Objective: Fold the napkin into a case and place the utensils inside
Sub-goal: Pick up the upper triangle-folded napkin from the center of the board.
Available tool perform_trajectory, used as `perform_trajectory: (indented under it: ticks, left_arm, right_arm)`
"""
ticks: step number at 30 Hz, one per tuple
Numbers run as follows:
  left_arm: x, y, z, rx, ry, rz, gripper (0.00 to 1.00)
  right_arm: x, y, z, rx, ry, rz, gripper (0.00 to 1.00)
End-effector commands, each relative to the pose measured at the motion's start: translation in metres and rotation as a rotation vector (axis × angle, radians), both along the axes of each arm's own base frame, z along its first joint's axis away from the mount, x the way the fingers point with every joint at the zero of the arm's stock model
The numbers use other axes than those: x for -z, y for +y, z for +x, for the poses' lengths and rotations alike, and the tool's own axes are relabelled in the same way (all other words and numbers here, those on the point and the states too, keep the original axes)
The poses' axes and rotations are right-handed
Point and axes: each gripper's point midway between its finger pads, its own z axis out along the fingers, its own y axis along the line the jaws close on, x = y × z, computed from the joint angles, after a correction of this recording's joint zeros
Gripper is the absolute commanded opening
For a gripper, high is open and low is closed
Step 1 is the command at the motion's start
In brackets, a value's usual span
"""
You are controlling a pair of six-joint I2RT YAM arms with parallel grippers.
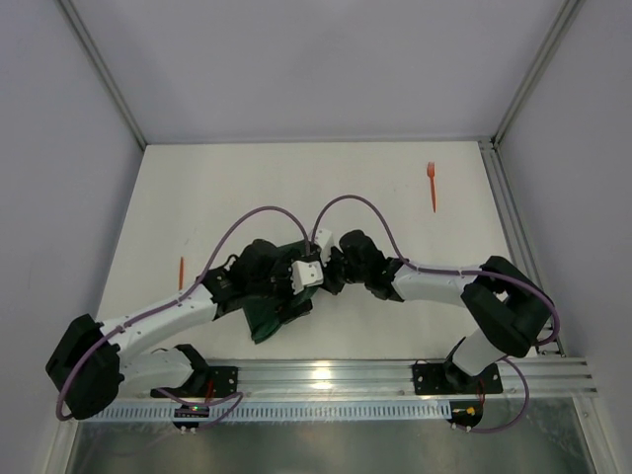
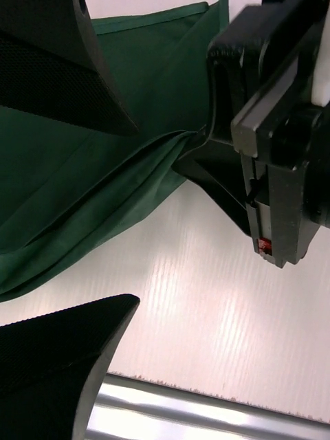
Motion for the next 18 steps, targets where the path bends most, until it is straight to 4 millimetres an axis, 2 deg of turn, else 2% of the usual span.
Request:
perform_trajectory:
  ticks: [1,7,10,12,13,15,16,18]
  left_arm:
    - [0.010,-0.004,0.021,-0.097,-0.082,-0.003,0.99]
    - [0.015,0.003,0.038,-0.197,-0.196,0.026,0.99]
    - [0.019,0.000,0.030,-0.153,-0.205,0.046,0.98]
    - [0.020,-0.004,0.026,-0.130,-0.214,0.060,0.93]
    - [0.029,-0.001,0.021,-0.117,-0.197,0.096,0.88]
    - [0.034,0.000,0.023,-0.108,-0.203,0.131,0.79]
    - [0.038,0.001,0.020,-0.094,-0.187,0.158,0.70]
    - [0.042,-0.001,0.022,-0.090,-0.170,0.186,0.63]
  right_arm:
    - [-0.023,0.012,0.010,0.032,0.005,0.069,0.04]
    - [-0.025,0.012,0.007,0.049,0.028,0.090,0.04]
    - [-0.028,0.013,0.008,0.043,0.021,0.092,0.04]
    - [-0.029,0.013,0.009,0.043,0.014,0.090,0.04]
    - [-0.030,0.014,0.009,0.042,0.013,0.089,0.04]
    - [-0.031,0.013,0.010,0.043,0.012,0.090,0.04]
    - [-0.032,0.014,0.009,0.041,0.013,0.090,0.04]
    - [-0.034,0.015,0.009,0.042,0.015,0.097,0.04]
